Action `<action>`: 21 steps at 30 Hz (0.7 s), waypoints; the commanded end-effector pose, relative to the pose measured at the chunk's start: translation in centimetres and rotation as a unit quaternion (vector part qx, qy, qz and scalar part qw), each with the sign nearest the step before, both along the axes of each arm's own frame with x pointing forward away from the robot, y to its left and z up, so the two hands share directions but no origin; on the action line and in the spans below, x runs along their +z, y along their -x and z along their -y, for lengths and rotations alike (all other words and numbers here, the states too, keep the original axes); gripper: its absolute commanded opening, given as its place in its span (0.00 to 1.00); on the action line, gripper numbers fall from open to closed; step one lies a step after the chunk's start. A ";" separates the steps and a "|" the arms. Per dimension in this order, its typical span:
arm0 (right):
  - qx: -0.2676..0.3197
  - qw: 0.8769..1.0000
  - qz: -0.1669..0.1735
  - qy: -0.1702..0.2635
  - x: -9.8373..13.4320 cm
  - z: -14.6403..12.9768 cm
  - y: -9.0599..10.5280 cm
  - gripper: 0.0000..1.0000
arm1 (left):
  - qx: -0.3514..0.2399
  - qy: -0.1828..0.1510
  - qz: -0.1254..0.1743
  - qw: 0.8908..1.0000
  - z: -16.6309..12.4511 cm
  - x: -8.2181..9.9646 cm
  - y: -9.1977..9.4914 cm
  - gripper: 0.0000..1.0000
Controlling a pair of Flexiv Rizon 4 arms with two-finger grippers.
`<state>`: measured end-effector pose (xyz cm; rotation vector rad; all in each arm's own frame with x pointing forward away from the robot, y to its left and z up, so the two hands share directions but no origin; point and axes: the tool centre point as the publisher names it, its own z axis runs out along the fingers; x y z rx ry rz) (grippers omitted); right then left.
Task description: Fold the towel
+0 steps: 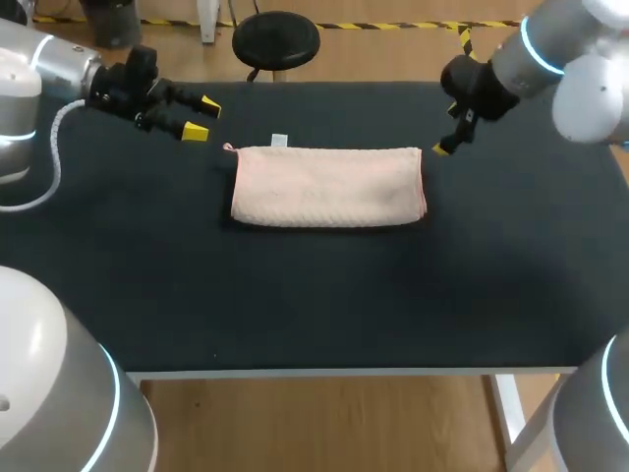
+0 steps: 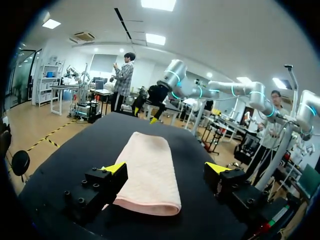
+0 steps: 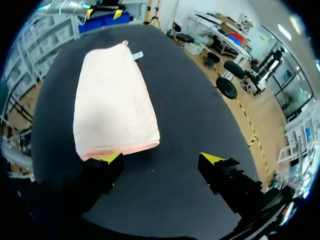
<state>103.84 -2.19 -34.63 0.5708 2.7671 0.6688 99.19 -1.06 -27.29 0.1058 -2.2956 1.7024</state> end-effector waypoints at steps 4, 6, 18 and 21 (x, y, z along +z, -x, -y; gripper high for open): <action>-0.196 0.923 -0.136 -0.302 -0.2 0.5 -0.2 1.00 | -0.001 0.001 0.000 1.000 0.0 -0.1 -0.1 1.00; -0.196 0.923 -0.136 -0.302 -0.2 0.5 -0.2 1.00 | -0.001 0.001 0.000 1.000 0.0 -0.1 -0.1 1.00; -0.317 0.809 -0.199 -0.452 -1.3 -0.3 -0.2 1.00 | -0.001 0.001 0.000 1.000 0.0 -0.1 -0.1 1.00; -0.366 0.731 -0.226 -0.530 -1.2 -1.3 0.5 1.00 | -0.001 0.001 0.000 1.000 0.0 -0.1 -0.1 1.00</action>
